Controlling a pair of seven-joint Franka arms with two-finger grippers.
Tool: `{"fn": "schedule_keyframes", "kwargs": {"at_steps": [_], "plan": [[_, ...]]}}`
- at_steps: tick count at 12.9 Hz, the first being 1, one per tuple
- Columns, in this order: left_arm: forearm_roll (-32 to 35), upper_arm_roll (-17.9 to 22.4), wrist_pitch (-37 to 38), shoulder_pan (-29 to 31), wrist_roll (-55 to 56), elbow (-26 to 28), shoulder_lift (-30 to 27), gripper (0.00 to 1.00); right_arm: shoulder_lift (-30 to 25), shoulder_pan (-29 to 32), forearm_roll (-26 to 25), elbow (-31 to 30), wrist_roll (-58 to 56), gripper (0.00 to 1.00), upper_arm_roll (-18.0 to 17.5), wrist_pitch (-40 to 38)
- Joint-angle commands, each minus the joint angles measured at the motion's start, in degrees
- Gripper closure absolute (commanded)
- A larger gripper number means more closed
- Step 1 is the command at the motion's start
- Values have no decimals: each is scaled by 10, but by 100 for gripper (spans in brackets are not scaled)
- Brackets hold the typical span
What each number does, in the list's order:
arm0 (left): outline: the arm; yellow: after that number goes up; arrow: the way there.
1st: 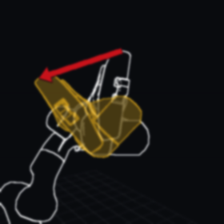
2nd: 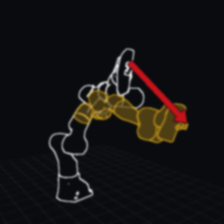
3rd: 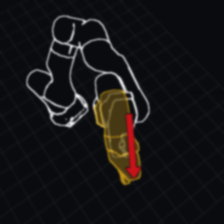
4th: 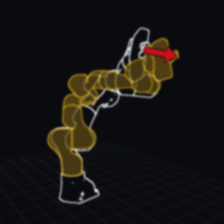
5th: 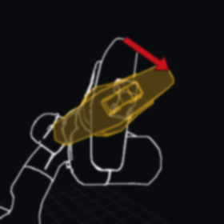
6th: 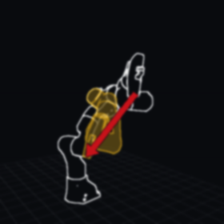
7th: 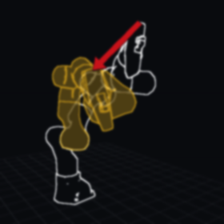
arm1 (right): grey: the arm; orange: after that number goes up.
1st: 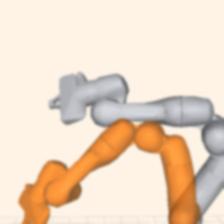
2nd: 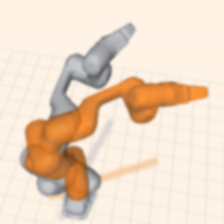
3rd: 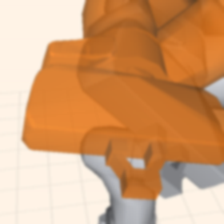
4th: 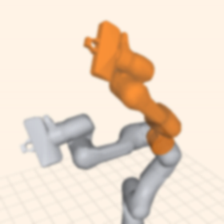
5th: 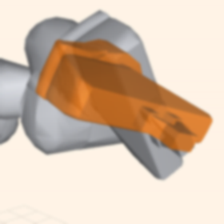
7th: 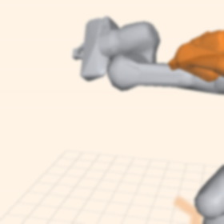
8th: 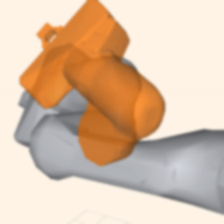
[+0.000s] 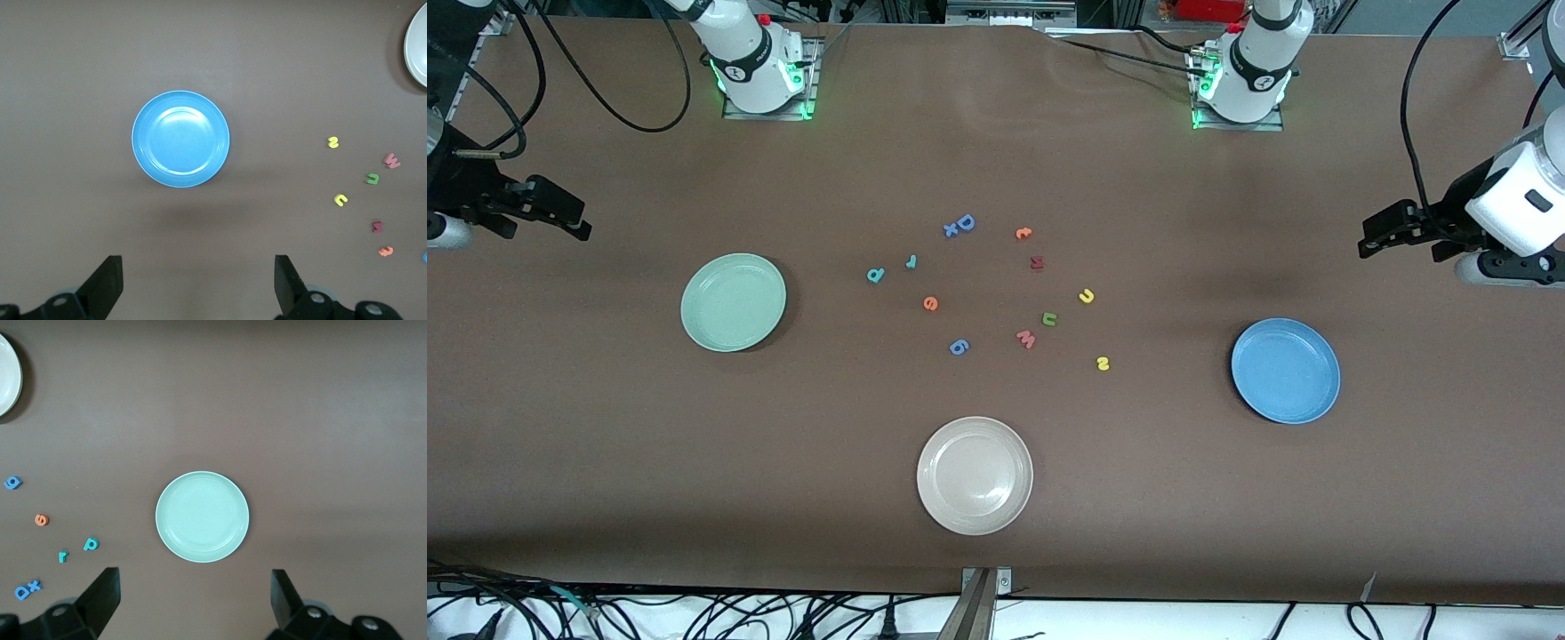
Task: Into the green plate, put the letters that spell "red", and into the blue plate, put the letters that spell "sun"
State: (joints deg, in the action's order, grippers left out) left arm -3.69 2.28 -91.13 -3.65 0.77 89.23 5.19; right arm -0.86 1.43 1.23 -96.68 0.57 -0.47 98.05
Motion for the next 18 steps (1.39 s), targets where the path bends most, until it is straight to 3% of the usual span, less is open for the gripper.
{"fn": "schedule_keyframes", "kwargs": {"at_steps": [1, 5, 18], "plan": [[-6, 4, 10, -1, -2, -5, 2, 0, -8, 5, 9, -5, -7, 0, -2, 0], [26, 3, 10, 1, -7, -6, 3, 0, -8, 5, 10, -5, -9, 0, -2, -1], [44, 2, 10, 1, -9, -5, 4, 0, -8, 4, 10, -5, -5, 0, -5, 0]]}}
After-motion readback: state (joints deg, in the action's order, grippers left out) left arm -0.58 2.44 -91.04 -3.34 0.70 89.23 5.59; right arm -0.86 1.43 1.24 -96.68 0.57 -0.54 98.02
